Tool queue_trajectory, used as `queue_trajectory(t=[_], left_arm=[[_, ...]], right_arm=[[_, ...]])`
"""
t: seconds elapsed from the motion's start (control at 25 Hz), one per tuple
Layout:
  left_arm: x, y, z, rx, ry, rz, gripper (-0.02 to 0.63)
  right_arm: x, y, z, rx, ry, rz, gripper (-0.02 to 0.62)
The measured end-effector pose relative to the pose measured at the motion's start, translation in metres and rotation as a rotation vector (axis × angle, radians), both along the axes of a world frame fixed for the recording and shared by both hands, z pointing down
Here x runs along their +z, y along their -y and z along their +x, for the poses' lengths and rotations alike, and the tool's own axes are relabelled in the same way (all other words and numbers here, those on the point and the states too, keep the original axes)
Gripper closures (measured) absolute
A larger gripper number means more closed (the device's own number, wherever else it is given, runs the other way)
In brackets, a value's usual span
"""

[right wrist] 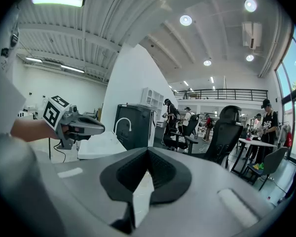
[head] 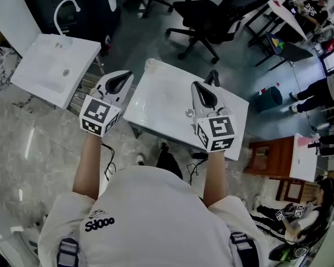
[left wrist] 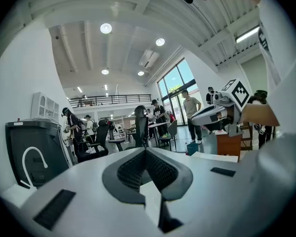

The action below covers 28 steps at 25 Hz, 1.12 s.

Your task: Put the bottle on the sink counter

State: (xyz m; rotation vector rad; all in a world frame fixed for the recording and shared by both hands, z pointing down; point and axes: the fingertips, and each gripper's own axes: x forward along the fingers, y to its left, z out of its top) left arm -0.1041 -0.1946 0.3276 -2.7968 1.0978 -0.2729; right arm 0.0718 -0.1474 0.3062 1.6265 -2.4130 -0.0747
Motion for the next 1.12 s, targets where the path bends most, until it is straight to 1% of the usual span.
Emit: queue_trajectory(t=[0.2, 0.56, 1.12], left_arm=[[0.003, -0.001, 0.001, -0.002, 0.011, -0.005, 0.6], [0.009, -0.004, 0.006, -0.001, 0.03, -0.02, 0.6], [0.011, -0.004, 0.012, 0.018, 0.037, -0.04, 0.6]], right_arm=[[0.004, -0.003, -0.002, 0.001, -0.013, -0.013, 0.586], [0.007, -0.005, 0.0, -0.004, 0.002, -0.028, 0.586], [0.01, -0.004, -0.002, -0.011, -0.01, -0.042, 0.586]])
